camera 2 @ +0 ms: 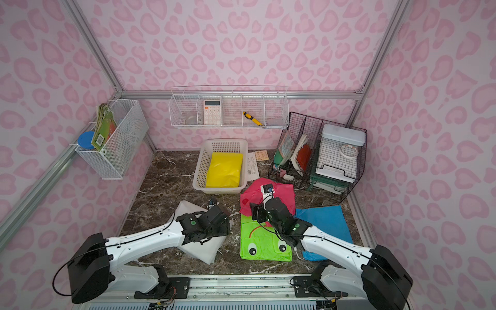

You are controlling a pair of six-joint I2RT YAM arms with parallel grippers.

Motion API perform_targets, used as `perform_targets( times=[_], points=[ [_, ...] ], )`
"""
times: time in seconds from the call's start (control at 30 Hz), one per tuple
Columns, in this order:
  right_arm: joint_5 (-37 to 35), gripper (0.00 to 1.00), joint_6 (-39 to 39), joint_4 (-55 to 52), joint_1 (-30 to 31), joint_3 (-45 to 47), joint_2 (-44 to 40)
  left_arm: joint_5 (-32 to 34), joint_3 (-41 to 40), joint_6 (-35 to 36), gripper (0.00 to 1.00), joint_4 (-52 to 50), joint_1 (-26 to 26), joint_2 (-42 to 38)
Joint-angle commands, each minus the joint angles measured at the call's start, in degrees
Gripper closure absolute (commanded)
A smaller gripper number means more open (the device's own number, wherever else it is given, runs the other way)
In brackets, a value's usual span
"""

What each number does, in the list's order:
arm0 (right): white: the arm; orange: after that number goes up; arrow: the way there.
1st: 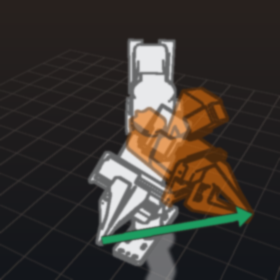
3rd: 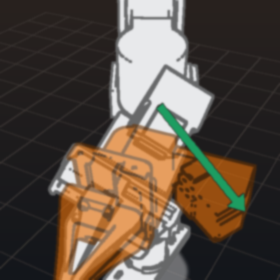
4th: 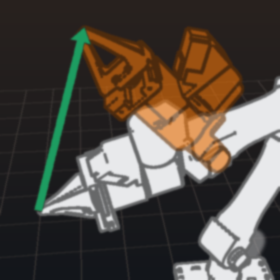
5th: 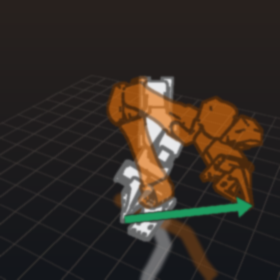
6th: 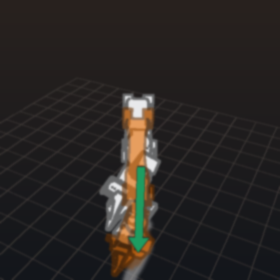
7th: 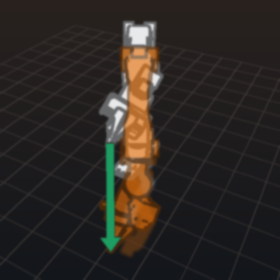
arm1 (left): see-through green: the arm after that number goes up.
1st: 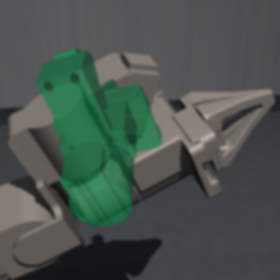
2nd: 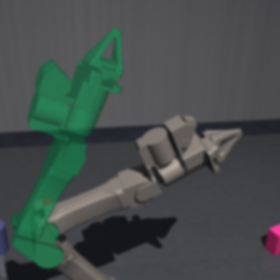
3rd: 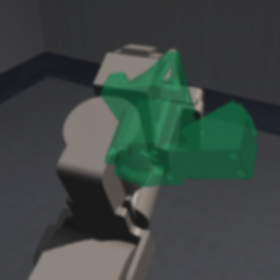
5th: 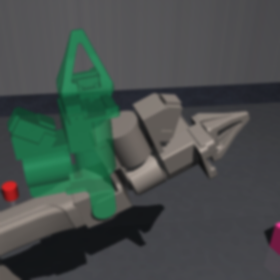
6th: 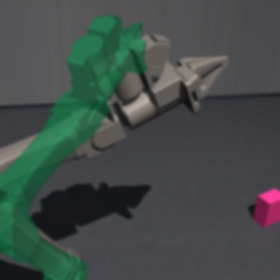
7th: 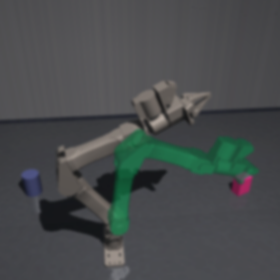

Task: Put the folded raincoat in the basket
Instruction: Move the raincoat to the center of the board.

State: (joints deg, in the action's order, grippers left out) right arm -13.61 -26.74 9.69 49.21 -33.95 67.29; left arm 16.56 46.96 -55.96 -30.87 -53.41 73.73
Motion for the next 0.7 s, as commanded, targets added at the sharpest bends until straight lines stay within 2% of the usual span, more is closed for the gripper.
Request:
perform_targets(
  times=[0.0,0.1,0.17,0.33,0.4,0.5,0.67],
  points=[
    [5.1,0.2,0.4,3.4,0.2,-0.5,2.6,11.3,1.1,-3.3,0.28,-14.7,-0.2,-4.7],
    [8.3,0.2,1.7,4.4,1.7,-3.7,8.2,19.1,0.2,-8.6,0.28,-25.1,0.1,-11.3],
    [9.5,0.2,3.2,4.6,3.5,-7.0,12.8,21.6,-3.1,-10.0,0.28,-27.3,1.7,-15.8],
    [15.4,0.2,5.8,2.0,7.2,-18.4,27.5,17.7,-12.0,-11.6,0.28,-28.1,8.3,-27.9],
    [16.3,0.2,6.6,1.2,9.0,-22.0,32.4,15.3,-14.9,-9.7,0.28,-25.8,10.9,-30.6],
    [16.8,0.2,7.2,-0.1,10.8,-26.1,38.0,10.5,-18.3,-4.5,0.29,-19.0,15.0,-31.2],
    [19.4,0.23,6.9,0.5,11.1,-26.1,41.3,6.8,-18.8,-1.7,0.3,-12.7,19.1,-23.7]
  ],
)
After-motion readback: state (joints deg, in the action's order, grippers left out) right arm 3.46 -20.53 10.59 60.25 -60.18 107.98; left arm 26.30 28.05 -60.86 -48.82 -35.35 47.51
